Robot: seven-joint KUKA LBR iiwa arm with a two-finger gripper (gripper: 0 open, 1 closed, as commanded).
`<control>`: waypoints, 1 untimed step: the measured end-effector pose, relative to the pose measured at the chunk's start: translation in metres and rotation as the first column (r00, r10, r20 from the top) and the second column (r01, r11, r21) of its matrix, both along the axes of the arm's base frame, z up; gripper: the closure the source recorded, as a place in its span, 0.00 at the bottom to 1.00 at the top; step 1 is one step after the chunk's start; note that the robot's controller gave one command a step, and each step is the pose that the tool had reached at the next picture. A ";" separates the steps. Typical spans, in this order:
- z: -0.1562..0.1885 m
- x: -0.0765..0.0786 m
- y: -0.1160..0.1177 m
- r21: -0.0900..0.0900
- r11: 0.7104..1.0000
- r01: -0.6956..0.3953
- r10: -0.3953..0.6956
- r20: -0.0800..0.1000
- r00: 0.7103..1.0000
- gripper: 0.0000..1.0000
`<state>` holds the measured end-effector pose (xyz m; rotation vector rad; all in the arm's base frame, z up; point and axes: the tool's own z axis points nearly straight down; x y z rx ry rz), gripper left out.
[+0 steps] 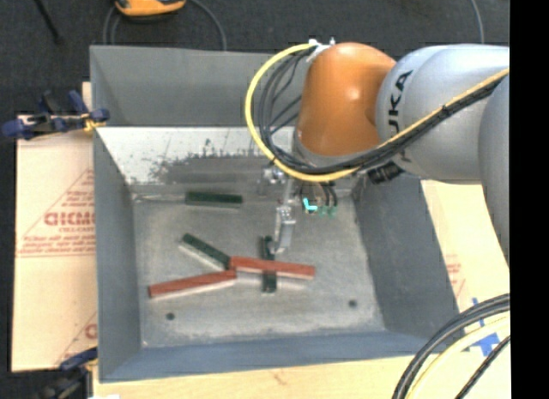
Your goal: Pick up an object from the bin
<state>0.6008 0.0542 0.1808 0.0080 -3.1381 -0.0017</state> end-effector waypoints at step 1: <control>0.005 0.002 0.000 0.001 1.000 0.001 -0.001 0.008 1.000 0.00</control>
Offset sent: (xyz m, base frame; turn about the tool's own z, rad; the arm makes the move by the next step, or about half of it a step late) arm -0.0300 0.0271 -0.1108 -0.2557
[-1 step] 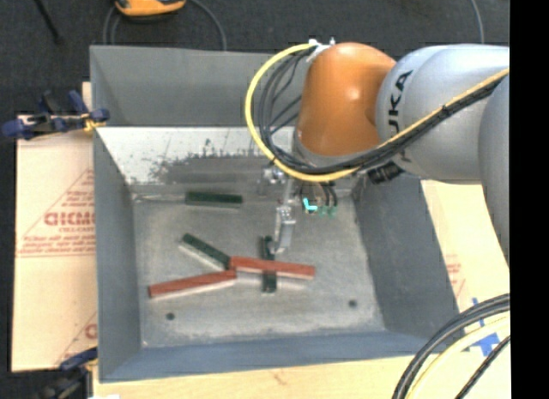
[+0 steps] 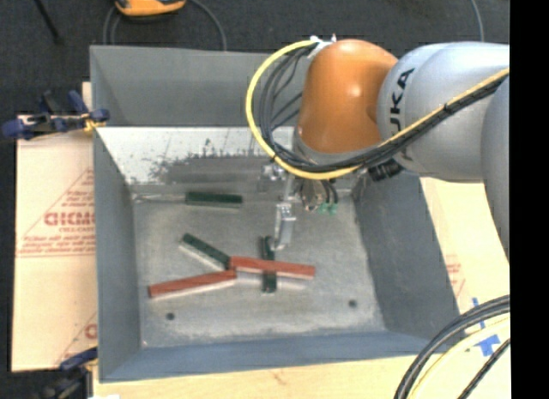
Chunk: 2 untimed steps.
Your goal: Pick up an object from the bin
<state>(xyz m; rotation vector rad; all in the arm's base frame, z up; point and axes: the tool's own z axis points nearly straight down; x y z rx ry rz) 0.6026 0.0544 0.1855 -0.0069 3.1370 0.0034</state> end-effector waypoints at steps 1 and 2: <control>-0.053 -0.014 0.011 -0.004 0.993 -0.117 0.117 0.002 0.993 0.00; -0.065 -0.023 0.020 0.000 0.991 -0.135 0.135 -0.005 0.991 0.00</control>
Offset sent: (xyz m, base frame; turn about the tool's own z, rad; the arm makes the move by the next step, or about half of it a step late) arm -0.0313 0.0297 -0.0433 -0.1202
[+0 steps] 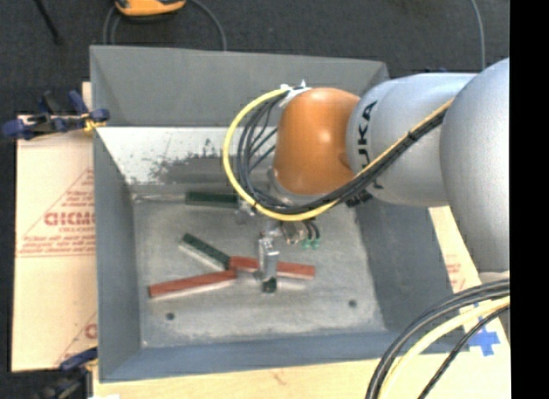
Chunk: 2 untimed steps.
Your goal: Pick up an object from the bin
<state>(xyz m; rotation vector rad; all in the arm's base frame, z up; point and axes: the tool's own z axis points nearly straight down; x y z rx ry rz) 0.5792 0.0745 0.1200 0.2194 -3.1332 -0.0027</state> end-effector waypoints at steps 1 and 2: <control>-0.011 -0.010 0.077 -0.003 0.994 -0.105 0.105 0.005 0.994 0.00; -0.042 -0.011 0.079 0.000 0.971 -0.241 0.241 0.008 0.971 0.00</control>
Offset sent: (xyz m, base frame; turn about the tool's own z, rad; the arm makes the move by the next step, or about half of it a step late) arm -0.0122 0.0699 -0.0500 -0.2490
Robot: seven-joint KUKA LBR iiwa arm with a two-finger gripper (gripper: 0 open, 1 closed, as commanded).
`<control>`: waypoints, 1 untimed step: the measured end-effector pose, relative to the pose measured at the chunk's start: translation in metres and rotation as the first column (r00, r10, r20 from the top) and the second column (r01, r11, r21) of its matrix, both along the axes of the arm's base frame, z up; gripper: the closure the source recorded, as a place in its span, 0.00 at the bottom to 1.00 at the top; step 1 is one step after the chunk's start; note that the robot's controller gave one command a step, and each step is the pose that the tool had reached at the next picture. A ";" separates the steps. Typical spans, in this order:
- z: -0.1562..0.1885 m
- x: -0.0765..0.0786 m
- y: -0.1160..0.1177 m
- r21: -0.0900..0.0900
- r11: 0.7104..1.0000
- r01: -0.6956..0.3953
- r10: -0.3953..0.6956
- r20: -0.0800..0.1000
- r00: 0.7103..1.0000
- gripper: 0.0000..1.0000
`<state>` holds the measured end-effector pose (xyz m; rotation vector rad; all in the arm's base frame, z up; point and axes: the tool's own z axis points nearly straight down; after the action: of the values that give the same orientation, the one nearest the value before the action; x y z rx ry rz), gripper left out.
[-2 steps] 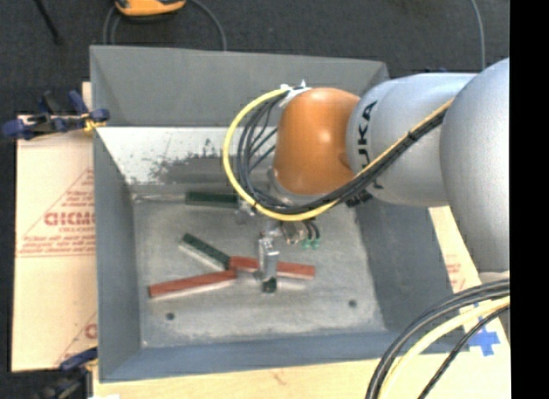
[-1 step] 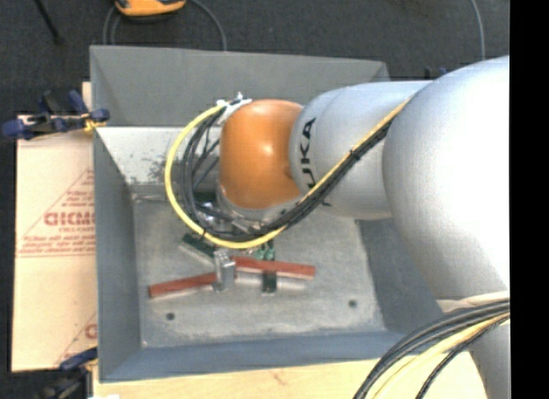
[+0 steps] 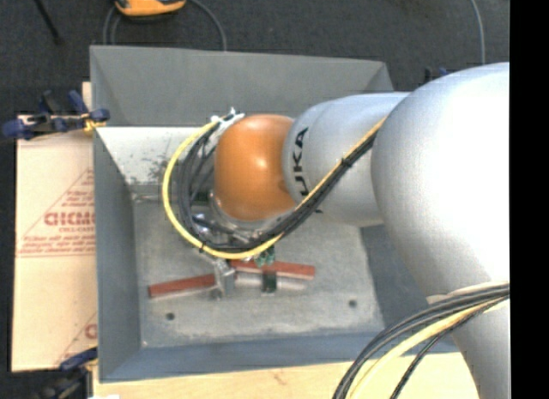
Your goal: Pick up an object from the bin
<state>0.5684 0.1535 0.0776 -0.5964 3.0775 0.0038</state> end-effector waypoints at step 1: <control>-0.006 -0.006 0.002 -0.004 0.935 0.355 -0.355 0.000 0.935 1.00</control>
Offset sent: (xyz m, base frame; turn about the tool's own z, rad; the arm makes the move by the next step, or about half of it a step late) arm 0.0000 0.0000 0.0000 0.0000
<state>0.5620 0.1555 0.0718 -0.0314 3.1355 -0.0042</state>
